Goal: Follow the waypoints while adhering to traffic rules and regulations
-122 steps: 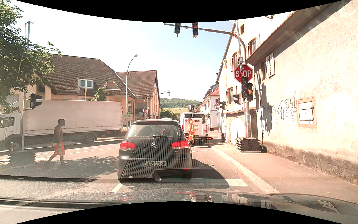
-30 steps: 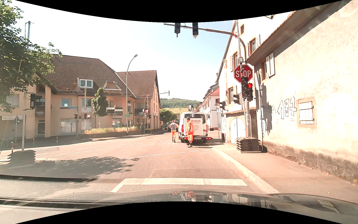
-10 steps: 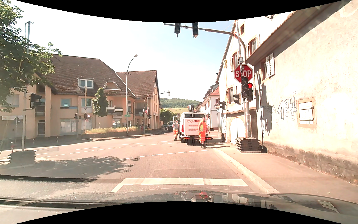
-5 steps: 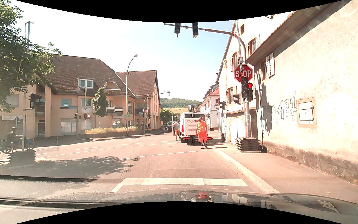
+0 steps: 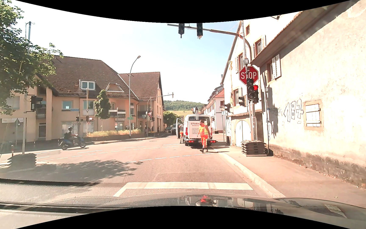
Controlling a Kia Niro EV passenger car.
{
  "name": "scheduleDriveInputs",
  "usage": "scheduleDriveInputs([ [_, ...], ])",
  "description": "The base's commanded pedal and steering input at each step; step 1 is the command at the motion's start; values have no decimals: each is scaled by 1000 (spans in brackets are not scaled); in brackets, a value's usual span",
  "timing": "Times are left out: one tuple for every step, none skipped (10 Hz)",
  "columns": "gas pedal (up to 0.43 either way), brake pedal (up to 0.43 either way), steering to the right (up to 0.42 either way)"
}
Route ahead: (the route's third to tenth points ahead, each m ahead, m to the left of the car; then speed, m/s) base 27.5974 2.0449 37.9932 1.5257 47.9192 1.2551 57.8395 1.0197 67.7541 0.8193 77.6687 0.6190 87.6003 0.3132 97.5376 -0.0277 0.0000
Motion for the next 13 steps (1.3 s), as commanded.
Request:
scheduleDriveInputs([
  [0,262,-6],
  [0,262,-6],
  [0,262,-6],
  [0,268,-6],
  [0,268,-6],
  [0,268,-6],
  [0,262,-6],
  [0,268,-6],
  [0,268,-6],
  [0,268,-6],
  [0,268,-6],
  [0,262,-6],
  [0,268,-6],
])
